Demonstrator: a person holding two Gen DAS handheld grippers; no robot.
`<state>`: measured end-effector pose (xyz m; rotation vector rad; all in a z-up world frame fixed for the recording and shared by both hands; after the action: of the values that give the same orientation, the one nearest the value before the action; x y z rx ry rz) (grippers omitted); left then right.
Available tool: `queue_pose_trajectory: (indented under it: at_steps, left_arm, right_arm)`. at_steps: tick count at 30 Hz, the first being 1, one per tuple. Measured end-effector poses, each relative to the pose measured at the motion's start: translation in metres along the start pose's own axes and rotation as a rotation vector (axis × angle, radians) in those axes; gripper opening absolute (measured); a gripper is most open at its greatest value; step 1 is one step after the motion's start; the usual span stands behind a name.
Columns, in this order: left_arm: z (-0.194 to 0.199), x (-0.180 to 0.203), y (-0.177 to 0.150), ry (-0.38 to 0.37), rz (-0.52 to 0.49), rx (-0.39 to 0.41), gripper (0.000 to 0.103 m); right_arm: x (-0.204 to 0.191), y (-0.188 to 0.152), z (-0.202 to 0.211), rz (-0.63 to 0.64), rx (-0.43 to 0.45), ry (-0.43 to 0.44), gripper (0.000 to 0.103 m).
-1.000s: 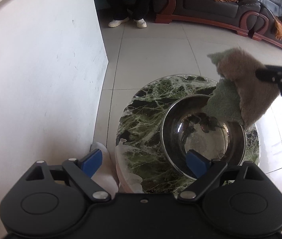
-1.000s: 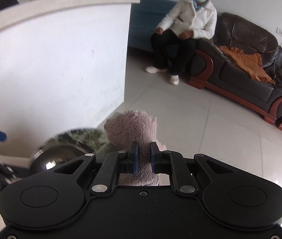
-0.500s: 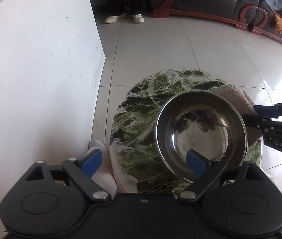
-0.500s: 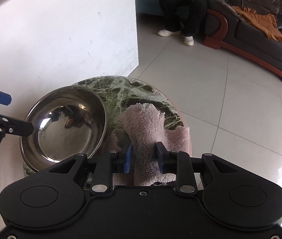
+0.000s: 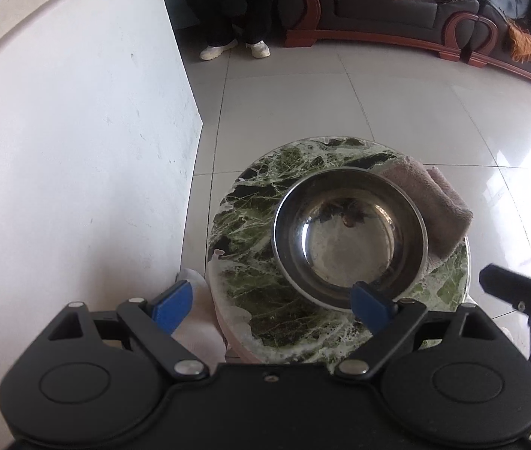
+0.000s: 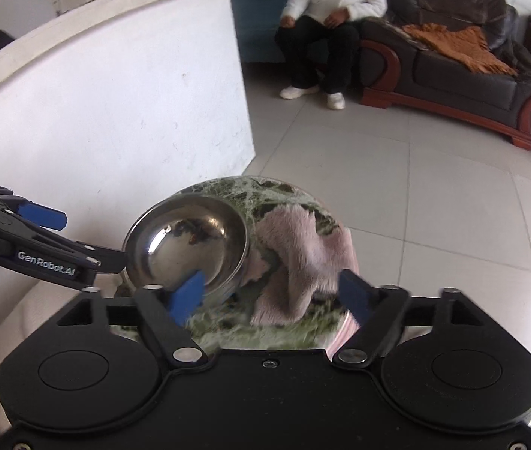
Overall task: Clean bowl
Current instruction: 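Lay the towel on the marble beside the bowl and open the right gripper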
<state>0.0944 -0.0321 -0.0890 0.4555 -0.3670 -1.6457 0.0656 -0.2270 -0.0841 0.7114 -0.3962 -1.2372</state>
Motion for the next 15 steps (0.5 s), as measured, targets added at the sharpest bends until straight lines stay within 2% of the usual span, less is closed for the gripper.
queue_pose_trajectory:
  at_steps: [3,5,9,15]
  left_arm:
    - [0.012,0.002,-0.006,-0.004,0.01,0.018,0.091]
    - [0.02,0.002,-0.012,-0.003,0.02,0.027,0.091]
    - [0.035,0.002,-0.019,0.016,0.037,0.044,0.091]
    - [0.055,-0.002,-0.024,0.028,0.058,0.08,0.091]
  right_arm:
    - [-0.01,-0.023,0.012,-0.012,-0.017,-0.077,0.094]
    - [-0.013,-0.033,0.019,-0.031,-0.012,-0.09,0.096]
    - [-0.019,-0.038,0.031,-0.076,0.01,-0.099,0.098]
    - [-0.03,-0.032,0.045,-0.036,0.055,-0.09,0.102]
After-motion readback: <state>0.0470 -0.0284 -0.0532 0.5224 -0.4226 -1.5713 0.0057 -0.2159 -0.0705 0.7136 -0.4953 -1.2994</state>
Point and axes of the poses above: each gripper's, at about its wrist camera, not at the fingertips, and z roughly against the way its jaws point, x to its right, y to its top, the point moved 5 cm from there along -z, roughly the way its jaws point
